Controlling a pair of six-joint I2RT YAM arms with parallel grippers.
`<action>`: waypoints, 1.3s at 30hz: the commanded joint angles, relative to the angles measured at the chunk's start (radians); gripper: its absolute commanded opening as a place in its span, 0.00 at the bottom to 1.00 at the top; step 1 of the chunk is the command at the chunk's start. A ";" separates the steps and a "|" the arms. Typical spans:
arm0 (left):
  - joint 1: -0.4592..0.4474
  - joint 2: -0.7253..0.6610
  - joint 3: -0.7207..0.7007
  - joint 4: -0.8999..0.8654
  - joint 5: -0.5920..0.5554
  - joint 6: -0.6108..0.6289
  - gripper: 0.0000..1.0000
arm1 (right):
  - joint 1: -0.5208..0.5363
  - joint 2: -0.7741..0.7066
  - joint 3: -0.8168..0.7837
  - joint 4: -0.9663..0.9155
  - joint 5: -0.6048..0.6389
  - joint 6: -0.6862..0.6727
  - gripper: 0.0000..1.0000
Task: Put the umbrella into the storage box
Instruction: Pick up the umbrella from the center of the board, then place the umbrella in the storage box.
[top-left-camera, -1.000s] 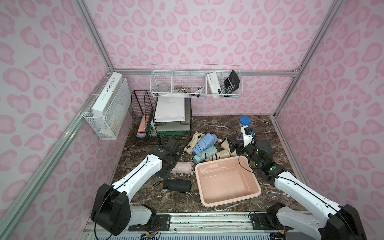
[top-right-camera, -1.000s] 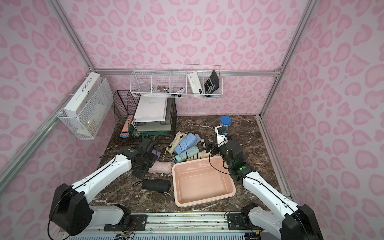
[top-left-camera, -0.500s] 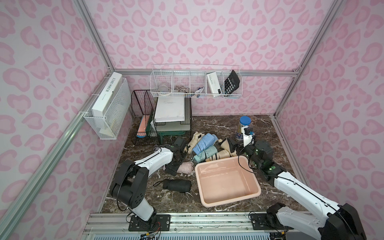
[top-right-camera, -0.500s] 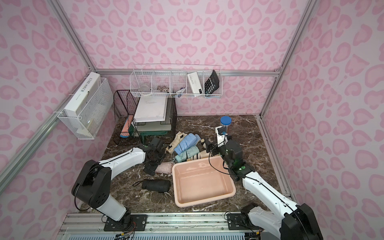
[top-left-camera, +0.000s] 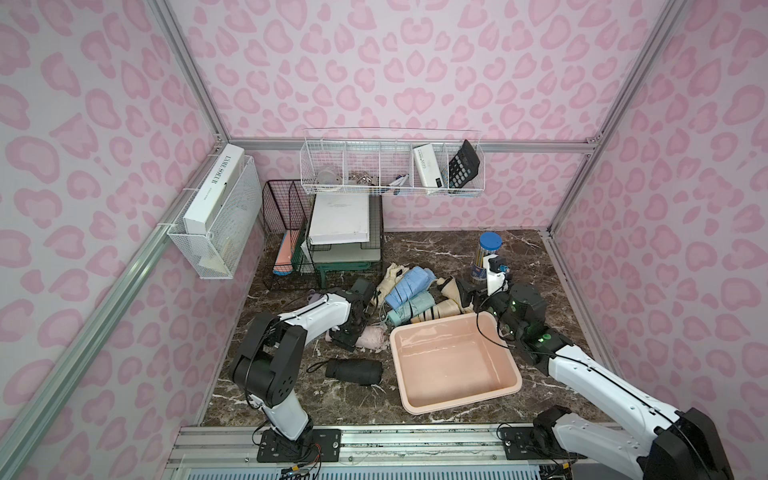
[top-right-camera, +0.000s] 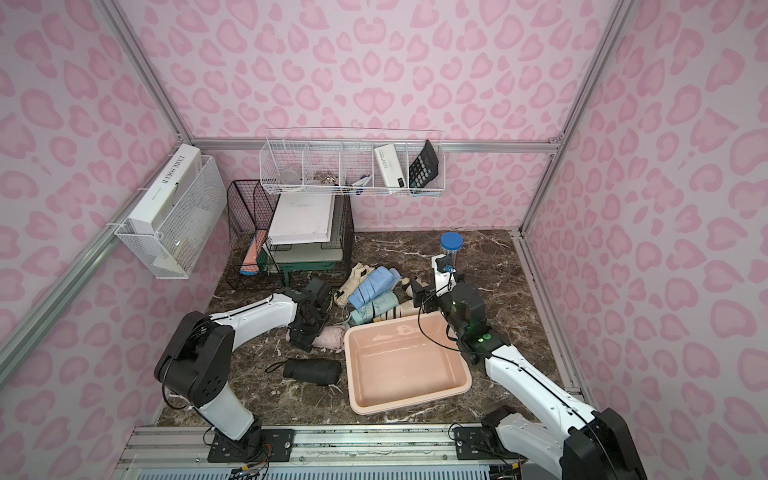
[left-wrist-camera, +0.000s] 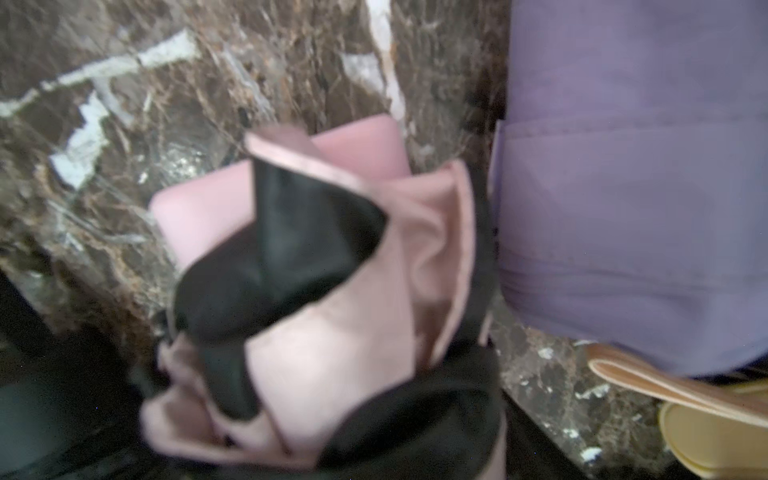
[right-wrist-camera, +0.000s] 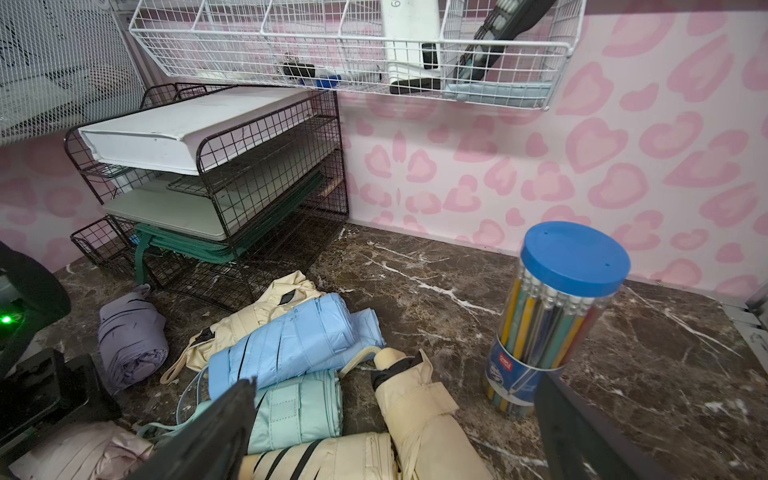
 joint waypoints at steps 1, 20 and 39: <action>0.001 0.005 0.000 -0.048 -0.014 -0.001 0.68 | 0.000 -0.007 -0.002 0.018 -0.001 0.011 0.97; -0.077 -0.219 0.030 -0.212 -0.194 0.127 0.42 | 0.000 -0.029 -0.017 0.024 -0.007 0.055 0.96; -0.367 -0.409 0.257 -0.427 -0.132 0.377 0.42 | 0.001 0.007 0.084 -0.155 -0.023 0.127 0.96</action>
